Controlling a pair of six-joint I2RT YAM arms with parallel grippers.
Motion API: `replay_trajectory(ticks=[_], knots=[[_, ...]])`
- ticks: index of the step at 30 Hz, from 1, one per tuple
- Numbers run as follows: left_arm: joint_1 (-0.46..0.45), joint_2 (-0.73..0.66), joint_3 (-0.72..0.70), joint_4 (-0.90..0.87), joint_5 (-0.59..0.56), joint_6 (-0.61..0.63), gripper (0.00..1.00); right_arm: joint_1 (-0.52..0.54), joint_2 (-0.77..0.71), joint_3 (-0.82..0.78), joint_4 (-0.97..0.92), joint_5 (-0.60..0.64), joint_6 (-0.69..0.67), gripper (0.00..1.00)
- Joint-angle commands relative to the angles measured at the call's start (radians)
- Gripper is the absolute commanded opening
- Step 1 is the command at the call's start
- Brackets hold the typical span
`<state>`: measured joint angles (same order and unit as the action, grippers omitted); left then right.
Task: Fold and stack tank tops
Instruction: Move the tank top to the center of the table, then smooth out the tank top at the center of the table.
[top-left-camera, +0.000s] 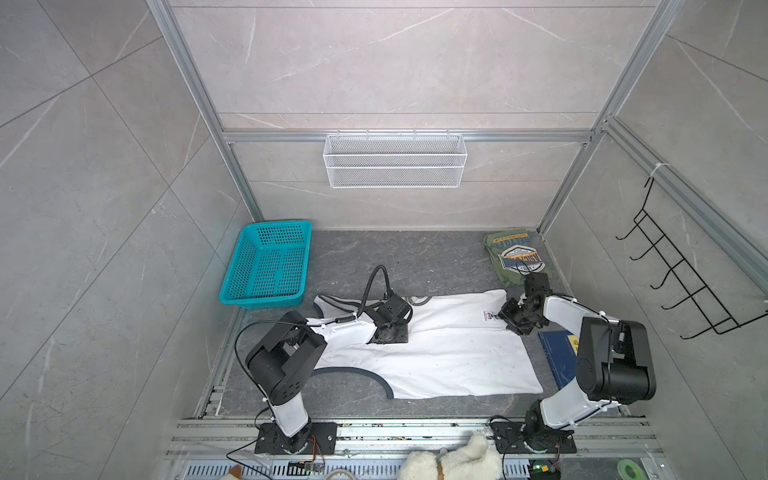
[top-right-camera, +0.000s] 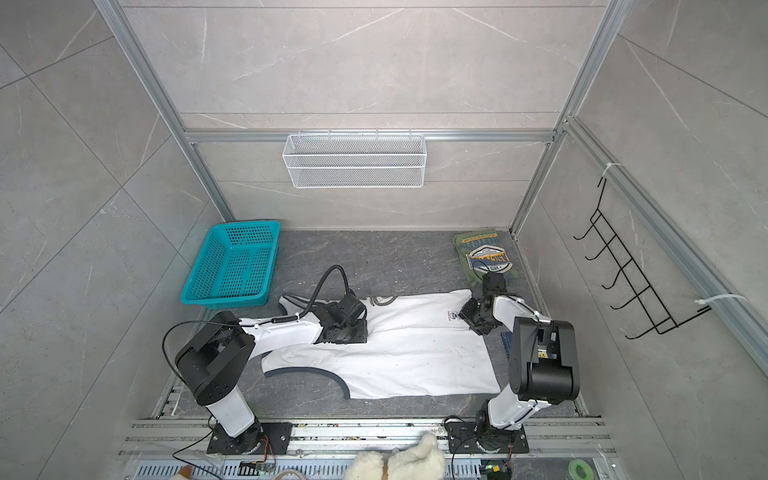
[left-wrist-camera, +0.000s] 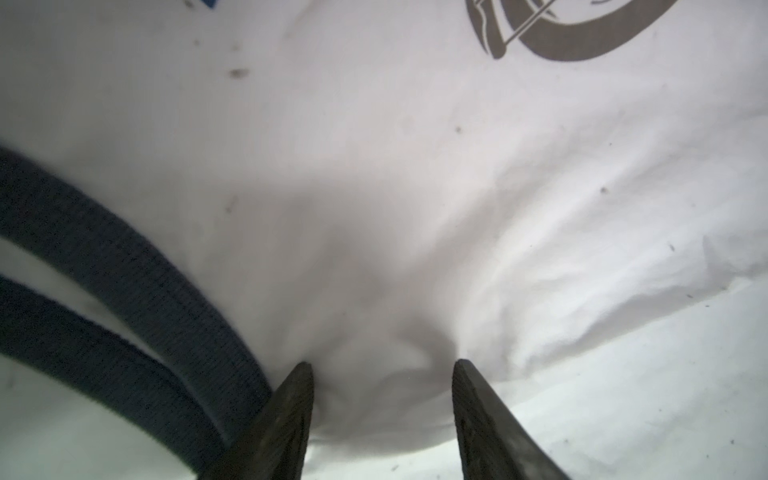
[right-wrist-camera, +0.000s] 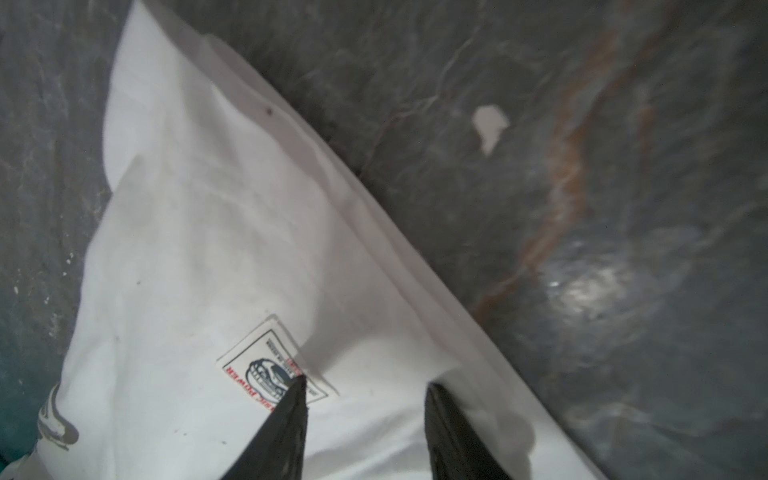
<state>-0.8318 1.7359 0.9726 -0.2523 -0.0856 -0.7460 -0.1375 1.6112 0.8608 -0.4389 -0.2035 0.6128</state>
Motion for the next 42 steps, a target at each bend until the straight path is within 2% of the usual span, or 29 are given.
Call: replay_trajectory(ticks=[1,5,9,11,13,16,19,24,32,39,42], knots=[[-0.01,0.028,0.013,-0.002,0.016,-0.02,0.57,-0.005,-0.004,-0.015,-0.043,0.1,0.012,0.49],[-0.032,0.006,0.05,-0.023,0.02,-0.021,0.58,-0.036,0.009,0.0,-0.057,0.116,0.015,0.48],[0.008,-0.142,0.047,-0.114,-0.05,-0.024,0.62,-0.043,-0.013,0.005,-0.059,0.123,0.013,0.48],[0.074,-0.206,0.061,-0.198,-0.086,-0.027,0.65,-0.044,-0.017,0.007,-0.064,0.142,0.014,0.48],[0.179,-0.256,0.067,-0.288,-0.124,-0.058,0.67,-0.044,-0.015,0.007,-0.064,0.15,0.013,0.48],[0.335,-0.298,0.045,-0.297,-0.113,-0.067,0.68,-0.045,-0.007,0.006,-0.06,0.154,0.014,0.48],[0.448,-0.271,0.07,-0.289,-0.087,-0.052,0.68,-0.045,-0.009,0.001,-0.057,0.154,0.014,0.48],[0.554,-0.152,0.165,-0.292,-0.072,-0.039,0.68,-0.045,-0.01,-0.002,-0.045,0.141,0.014,0.48],[0.603,0.005,0.256,-0.283,-0.054,-0.036,0.67,-0.045,-0.004,-0.011,-0.029,0.126,0.017,0.48],[0.604,0.044,0.244,-0.26,-0.053,-0.057,0.54,-0.045,-0.002,-0.011,-0.028,0.123,0.019,0.48],[0.605,0.041,0.231,-0.251,-0.055,-0.054,0.37,-0.045,-0.002,-0.01,-0.027,0.124,0.019,0.49]])
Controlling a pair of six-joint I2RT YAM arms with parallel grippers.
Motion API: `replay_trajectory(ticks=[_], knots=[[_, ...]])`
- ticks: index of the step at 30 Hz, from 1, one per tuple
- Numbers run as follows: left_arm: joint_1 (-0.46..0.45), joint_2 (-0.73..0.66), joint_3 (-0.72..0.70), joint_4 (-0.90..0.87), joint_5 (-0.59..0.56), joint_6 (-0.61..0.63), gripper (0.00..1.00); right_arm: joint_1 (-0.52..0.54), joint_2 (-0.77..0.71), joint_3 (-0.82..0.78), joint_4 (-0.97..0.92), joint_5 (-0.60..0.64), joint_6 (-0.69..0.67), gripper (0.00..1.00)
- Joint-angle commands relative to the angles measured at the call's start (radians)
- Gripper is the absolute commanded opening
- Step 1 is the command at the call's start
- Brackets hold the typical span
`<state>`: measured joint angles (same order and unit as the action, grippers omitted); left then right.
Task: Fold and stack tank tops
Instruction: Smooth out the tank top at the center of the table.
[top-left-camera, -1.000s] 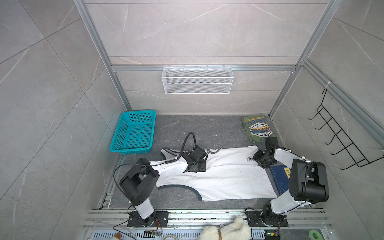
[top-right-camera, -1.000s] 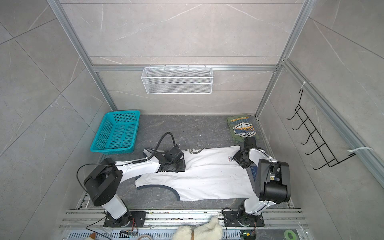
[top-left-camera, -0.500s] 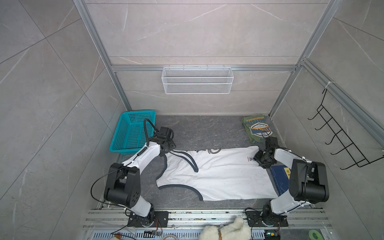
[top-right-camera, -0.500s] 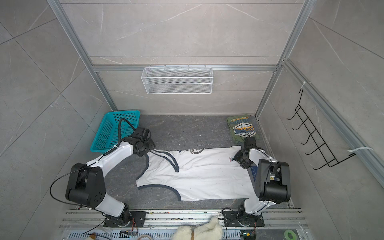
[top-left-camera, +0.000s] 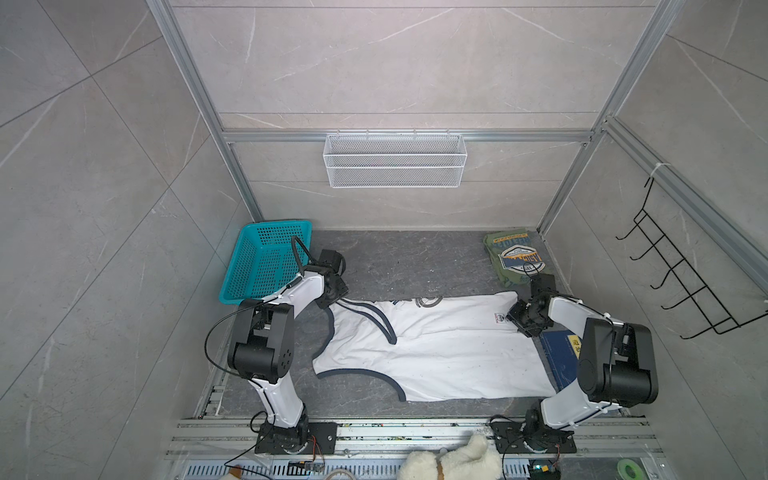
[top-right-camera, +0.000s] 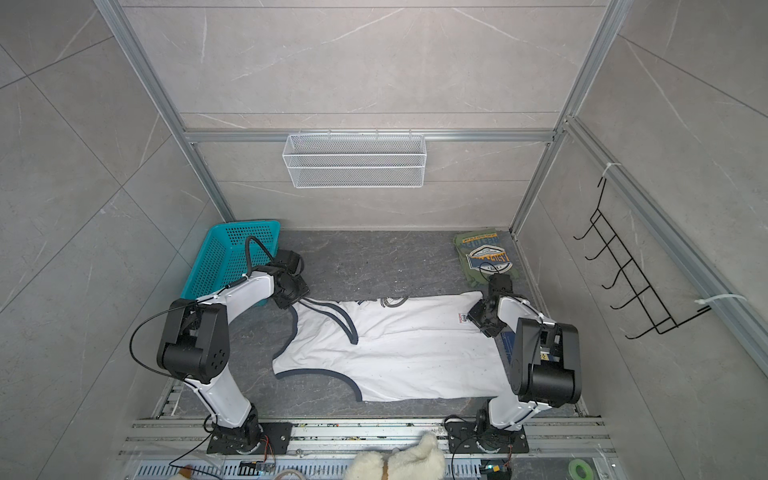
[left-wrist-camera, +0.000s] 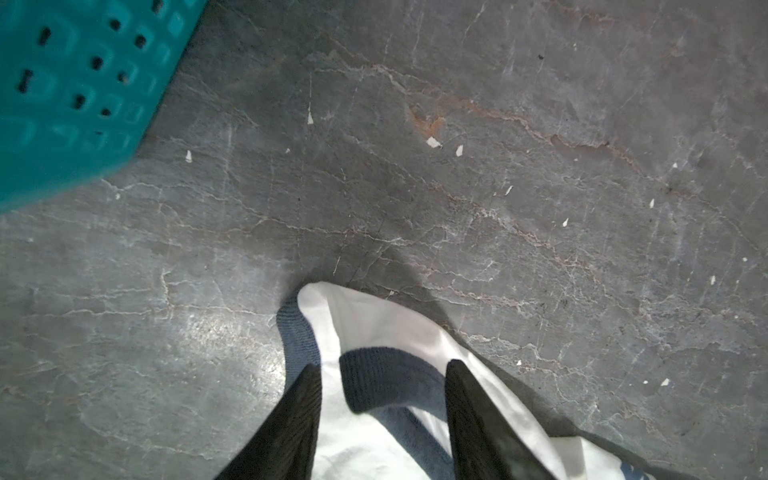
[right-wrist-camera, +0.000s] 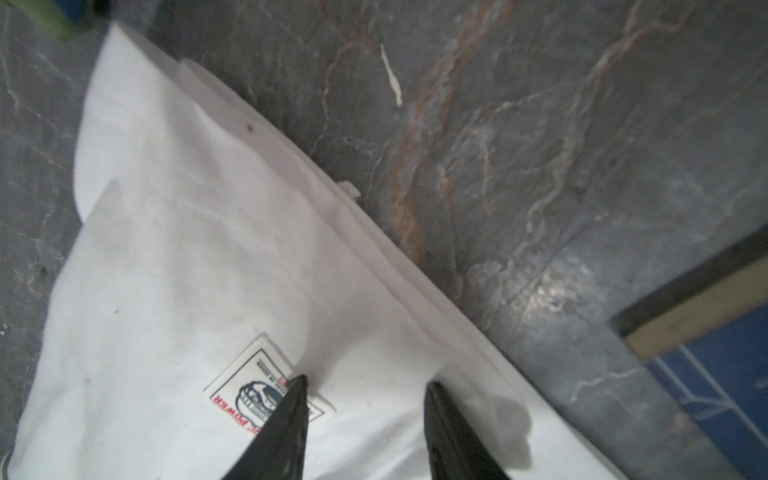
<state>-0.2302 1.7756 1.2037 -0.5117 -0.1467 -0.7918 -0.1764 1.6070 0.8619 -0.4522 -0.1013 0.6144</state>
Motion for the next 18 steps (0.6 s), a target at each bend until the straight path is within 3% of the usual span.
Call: replay_trajectory(ticks=[1,8,18], knots=[[0.003,-0.006,-0.008,0.009,0.0,-0.008,0.31,-0.006,0.002,-0.011,-0.014,0.02,0.017,0.49],[0.001,-0.121,-0.114,0.044,-0.036,0.02,0.01,-0.006,0.008,-0.011,-0.016,0.027,0.019,0.49],[-0.006,-0.448,-0.421,0.207,-0.123,0.033,0.0,-0.02,0.024,-0.014,-0.022,0.052,0.016,0.49]])
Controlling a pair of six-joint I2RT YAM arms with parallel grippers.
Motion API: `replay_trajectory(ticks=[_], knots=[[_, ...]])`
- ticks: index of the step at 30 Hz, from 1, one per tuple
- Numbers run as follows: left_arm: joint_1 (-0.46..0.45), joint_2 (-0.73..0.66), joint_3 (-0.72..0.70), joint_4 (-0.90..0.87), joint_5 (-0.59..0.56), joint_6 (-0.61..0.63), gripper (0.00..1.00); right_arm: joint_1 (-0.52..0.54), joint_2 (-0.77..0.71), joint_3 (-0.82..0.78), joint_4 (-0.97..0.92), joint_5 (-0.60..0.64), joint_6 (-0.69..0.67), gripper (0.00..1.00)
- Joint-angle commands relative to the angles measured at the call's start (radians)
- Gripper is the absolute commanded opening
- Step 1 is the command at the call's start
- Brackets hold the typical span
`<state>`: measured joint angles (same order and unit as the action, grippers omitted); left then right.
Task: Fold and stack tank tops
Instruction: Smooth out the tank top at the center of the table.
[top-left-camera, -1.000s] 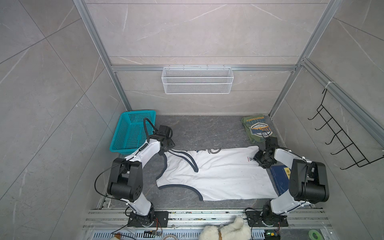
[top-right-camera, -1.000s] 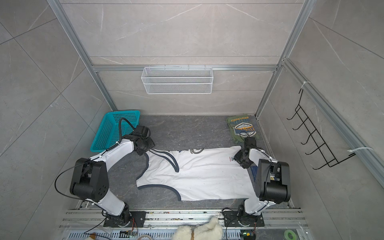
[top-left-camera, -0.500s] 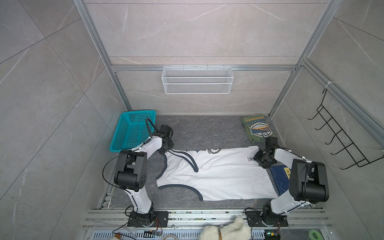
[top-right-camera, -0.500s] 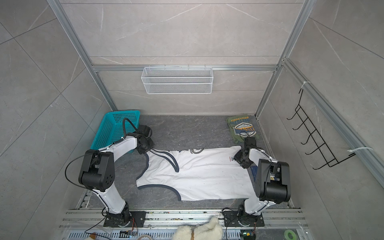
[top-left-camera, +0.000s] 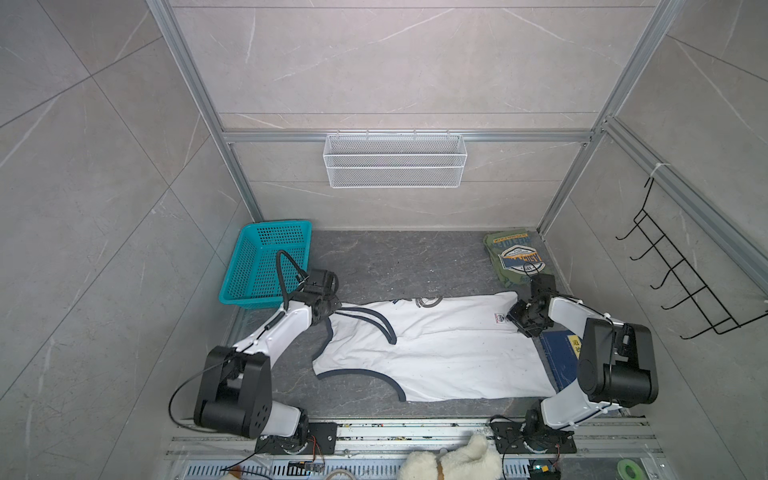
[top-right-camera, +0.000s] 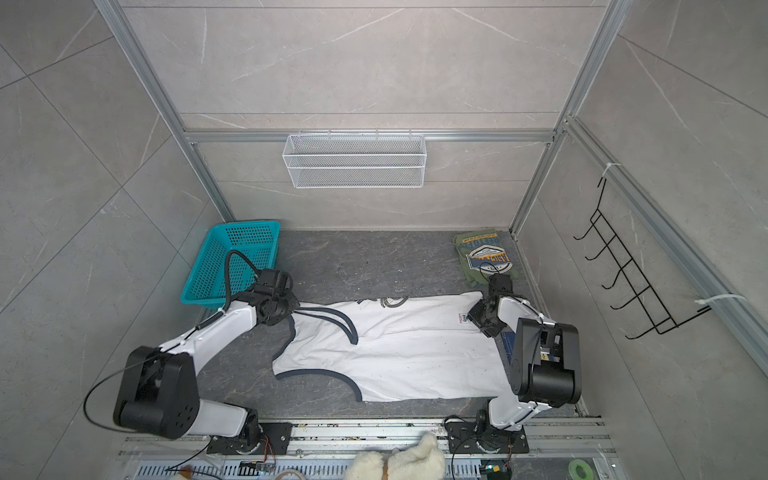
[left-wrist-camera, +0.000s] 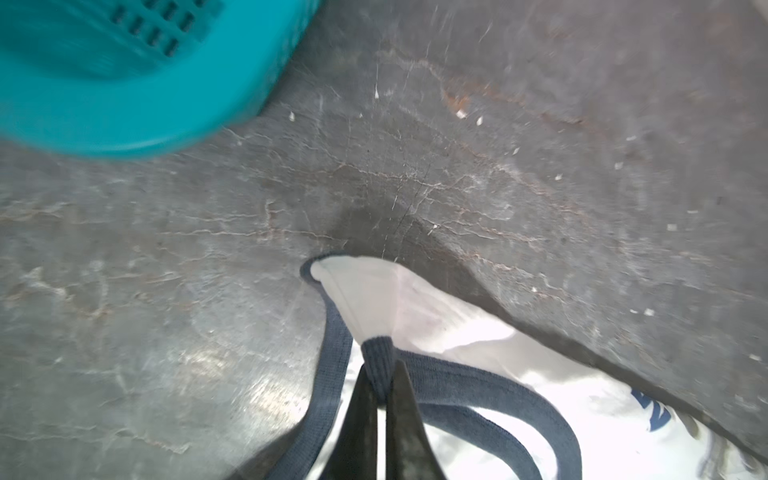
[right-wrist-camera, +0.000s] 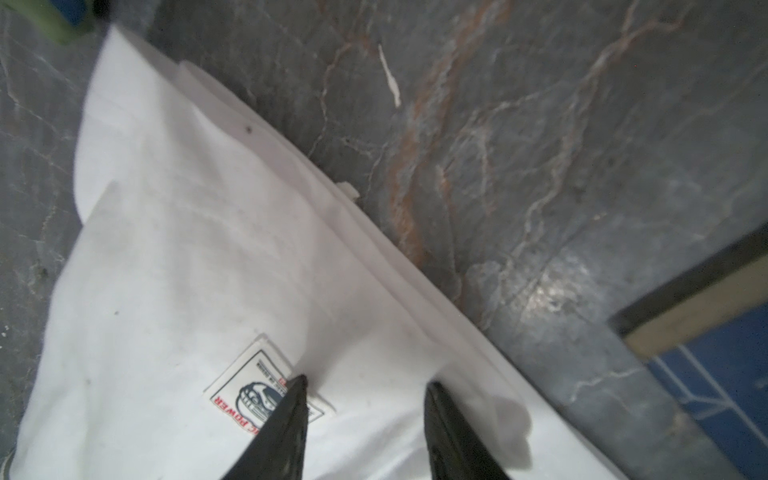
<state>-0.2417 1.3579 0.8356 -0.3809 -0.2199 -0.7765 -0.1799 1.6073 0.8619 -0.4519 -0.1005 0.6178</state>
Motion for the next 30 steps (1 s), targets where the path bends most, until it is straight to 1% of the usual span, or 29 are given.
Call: replay_trajectory(ticks=[1,4,6,9,13,16,19,22,24,26,28,30], knots=[[0.006,-0.027,-0.065,0.078,-0.043,0.01,0.0,-0.016,0.021,-0.012,-0.024,0.051,0.014,0.49],[0.006,-0.003,-0.091,0.072,-0.04,-0.025,0.0,-0.016,0.014,-0.016,-0.024,0.057,0.015,0.49],[0.006,-0.004,-0.122,0.088,-0.06,-0.043,0.0,-0.016,0.009,-0.019,-0.025,0.059,0.014,0.49],[0.006,0.005,-0.139,0.12,-0.092,-0.033,0.02,-0.016,0.006,-0.022,-0.022,0.058,0.013,0.49],[0.005,0.061,-0.106,0.119,-0.093,-0.003,0.05,-0.016,0.005,-0.021,-0.025,0.058,0.015,0.49],[0.006,0.095,-0.082,0.093,-0.086,-0.003,0.14,-0.018,0.001,-0.018,-0.024,0.055,0.014,0.49],[0.006,0.11,-0.055,0.021,-0.107,-0.039,0.23,-0.018,-0.006,-0.015,-0.027,0.055,0.014,0.49],[0.006,0.088,-0.049,-0.037,-0.121,-0.093,0.4,-0.018,-0.021,-0.007,-0.032,0.033,0.02,0.5],[-0.001,0.042,-0.048,-0.054,-0.119,-0.12,0.42,-0.018,-0.045,0.0,-0.034,0.005,0.031,0.52],[-0.036,-0.025,-0.052,-0.056,-0.147,-0.14,0.43,-0.016,-0.079,0.006,-0.032,-0.022,0.04,0.53],[-0.108,-0.083,-0.041,-0.053,-0.201,-0.138,0.45,-0.016,-0.114,0.017,-0.039,-0.054,0.038,0.54],[-0.179,-0.102,-0.011,-0.058,-0.223,-0.127,0.47,-0.009,-0.147,0.022,-0.046,-0.076,0.027,0.56]])
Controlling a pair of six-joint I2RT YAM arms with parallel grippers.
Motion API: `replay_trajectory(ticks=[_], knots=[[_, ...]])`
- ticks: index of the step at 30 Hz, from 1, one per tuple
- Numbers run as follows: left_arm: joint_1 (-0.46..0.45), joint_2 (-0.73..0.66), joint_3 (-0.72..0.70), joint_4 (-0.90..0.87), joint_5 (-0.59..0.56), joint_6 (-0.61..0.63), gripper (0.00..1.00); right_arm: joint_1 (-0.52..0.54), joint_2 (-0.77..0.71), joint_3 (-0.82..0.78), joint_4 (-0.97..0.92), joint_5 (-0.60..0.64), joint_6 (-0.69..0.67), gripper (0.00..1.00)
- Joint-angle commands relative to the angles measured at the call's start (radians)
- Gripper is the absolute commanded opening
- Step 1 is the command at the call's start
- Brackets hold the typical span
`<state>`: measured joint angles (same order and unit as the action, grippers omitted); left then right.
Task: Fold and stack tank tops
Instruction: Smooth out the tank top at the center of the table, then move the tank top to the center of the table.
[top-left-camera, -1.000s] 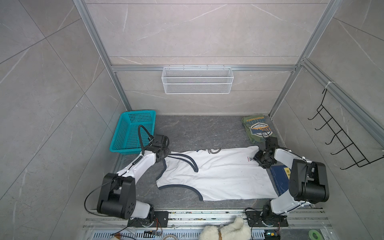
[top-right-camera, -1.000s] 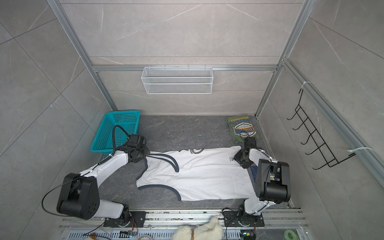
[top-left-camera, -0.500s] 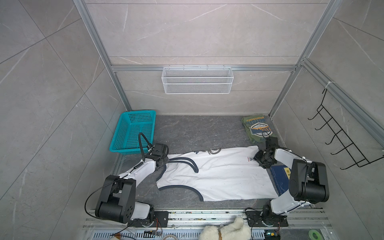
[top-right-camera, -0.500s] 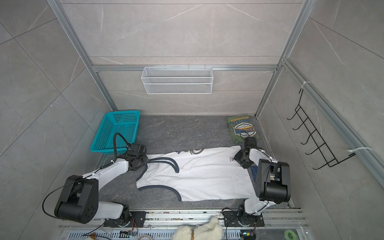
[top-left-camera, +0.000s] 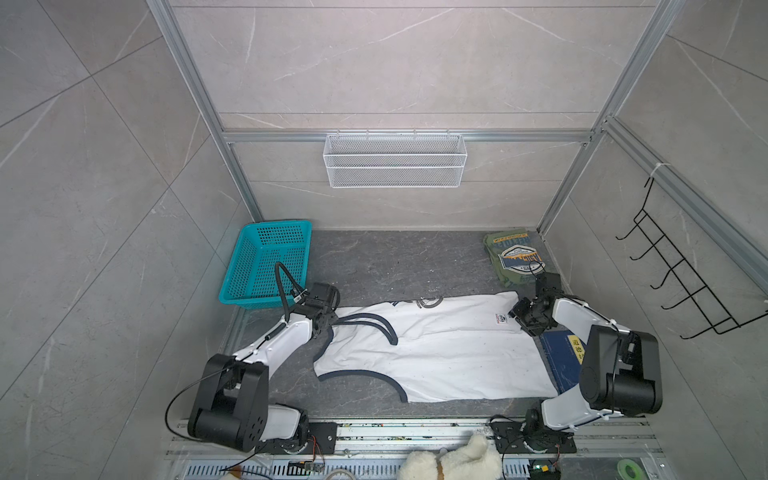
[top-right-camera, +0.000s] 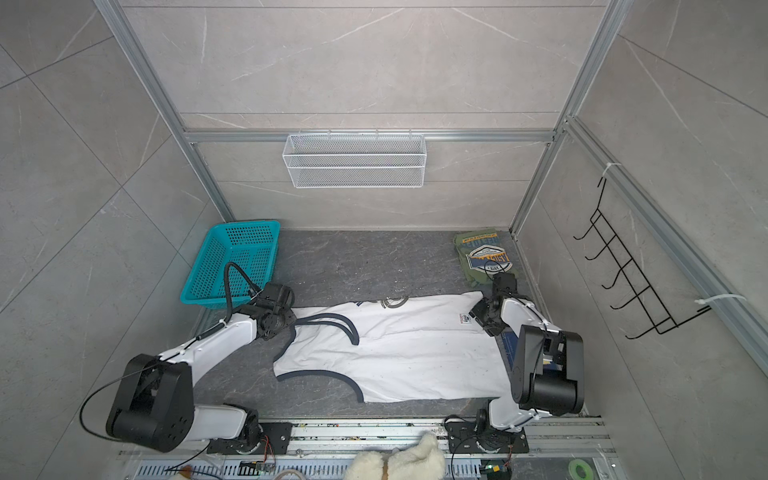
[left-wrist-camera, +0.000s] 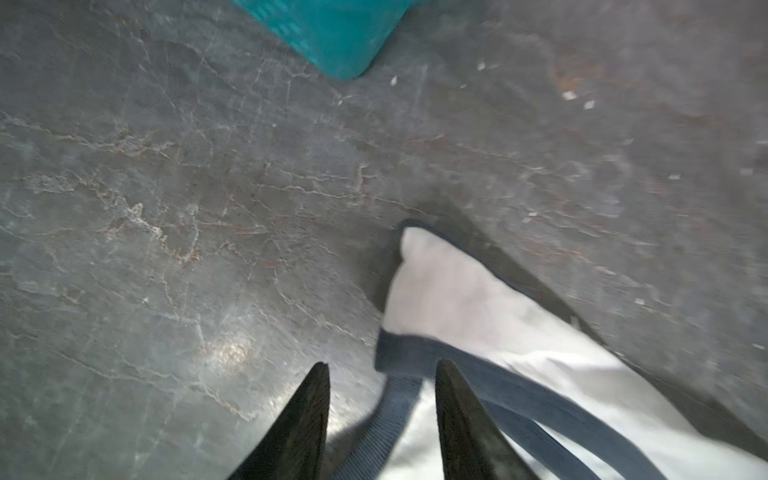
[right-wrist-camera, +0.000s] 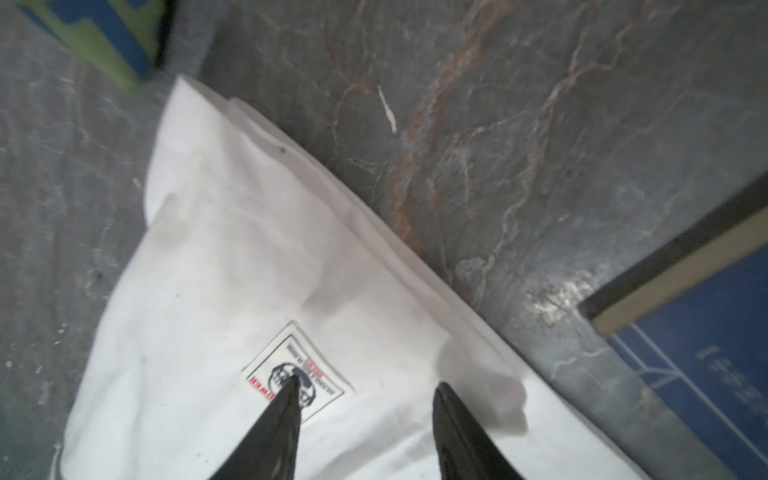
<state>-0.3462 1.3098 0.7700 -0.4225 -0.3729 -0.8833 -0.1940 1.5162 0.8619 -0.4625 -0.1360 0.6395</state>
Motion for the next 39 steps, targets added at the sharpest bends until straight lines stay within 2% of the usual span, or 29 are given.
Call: replay_trajectory(ticks=[1,6,11,15,21,27,31,39], knots=[[-0.108,-0.049,0.076,-0.013,-0.063,-0.007,0.47,0.01,-0.074,0.024,-0.039,-0.047,-0.001,0.57],[-0.218,0.112,0.204,-0.017,0.03,0.014,0.48,0.09,-0.089,0.039,-0.056,-0.059,-0.044,0.62],[-0.29,0.336,0.3,0.075,0.237,0.029,0.51,0.136,-0.023,0.047,-0.042,-0.062,-0.068,0.63],[-0.33,0.469,0.371,0.07,0.267,0.027,0.51,0.147,0.038,0.058,-0.034,-0.061,-0.077,0.63],[-0.302,0.552,0.379,0.058,0.237,0.026,0.52,0.168,0.12,0.065,-0.016,-0.05,-0.072,0.63],[-0.216,0.621,0.388,0.016,0.192,0.045,0.52,0.205,0.221,0.09,0.031,-0.052,-0.043,0.63],[-0.153,0.654,0.374,0.075,0.217,0.071,0.52,0.206,0.3,0.141,0.048,-0.054,-0.025,0.63],[-0.094,0.711,0.51,0.045,0.217,0.132,0.52,0.226,0.362,0.26,0.034,-0.056,-0.008,0.63]])
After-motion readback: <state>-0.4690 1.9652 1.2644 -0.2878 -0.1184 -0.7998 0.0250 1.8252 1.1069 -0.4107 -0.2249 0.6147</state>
